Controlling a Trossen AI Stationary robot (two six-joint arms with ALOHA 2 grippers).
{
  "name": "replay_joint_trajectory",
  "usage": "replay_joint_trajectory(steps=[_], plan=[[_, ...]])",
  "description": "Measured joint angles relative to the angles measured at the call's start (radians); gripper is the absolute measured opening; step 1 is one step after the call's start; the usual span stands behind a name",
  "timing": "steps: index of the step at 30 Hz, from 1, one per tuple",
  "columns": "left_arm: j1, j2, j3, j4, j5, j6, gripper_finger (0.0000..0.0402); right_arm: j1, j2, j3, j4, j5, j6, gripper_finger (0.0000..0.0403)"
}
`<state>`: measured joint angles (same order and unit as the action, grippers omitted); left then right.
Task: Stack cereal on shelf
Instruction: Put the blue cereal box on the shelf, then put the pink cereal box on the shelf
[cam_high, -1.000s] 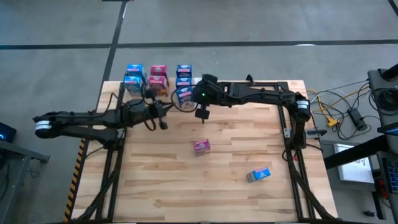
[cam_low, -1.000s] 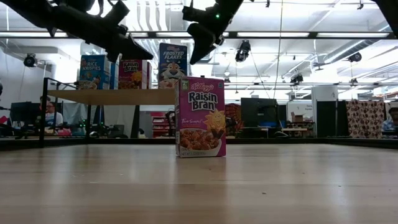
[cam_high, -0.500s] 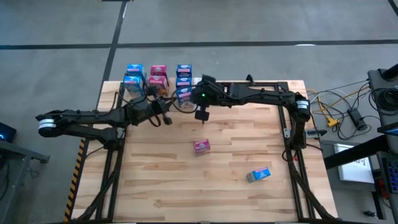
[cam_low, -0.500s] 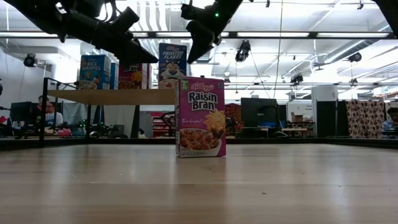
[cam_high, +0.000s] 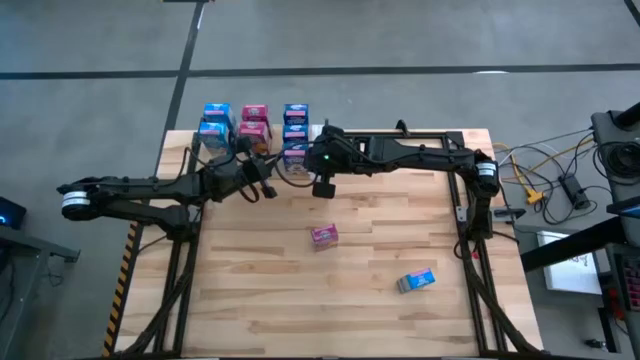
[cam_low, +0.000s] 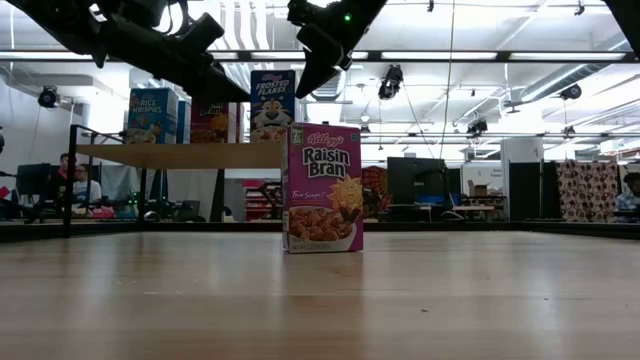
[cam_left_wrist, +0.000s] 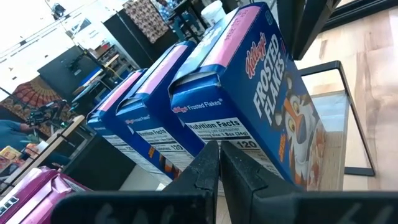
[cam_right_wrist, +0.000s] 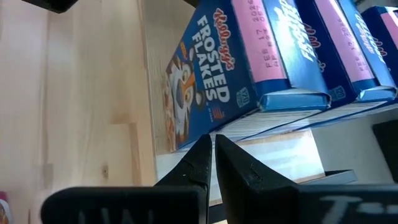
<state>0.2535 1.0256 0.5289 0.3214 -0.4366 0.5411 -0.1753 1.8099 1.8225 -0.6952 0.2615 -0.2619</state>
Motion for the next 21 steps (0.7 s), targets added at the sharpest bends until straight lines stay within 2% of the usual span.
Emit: replay_joint_trajectory(steps=[8,11,15,18,21], plan=[[0.0,-0.013,0.0,-0.013,-0.006,-0.003,0.0,0.0,0.0,0.0,-0.009,0.001,0.0,0.0012],[-0.006,-0.044,0.0,-0.052,-0.053,-0.003,0.0,0.005,-0.012,0.0,-0.035,0.001,0.019,0.0012],[-0.027,-0.11,0.0,-0.124,-0.062,-0.03,0.0,0.025,-0.042,0.003,-0.102,0.003,0.068,0.0012],[-0.061,-0.164,0.0,-0.168,-0.034,-0.074,0.0,0.058,-0.062,0.003,-0.18,0.001,0.09,0.0012],[-0.109,-0.203,0.0,-0.189,0.045,-0.117,0.0,0.1,-0.08,-0.005,-0.226,0.001,0.113,0.0012]])
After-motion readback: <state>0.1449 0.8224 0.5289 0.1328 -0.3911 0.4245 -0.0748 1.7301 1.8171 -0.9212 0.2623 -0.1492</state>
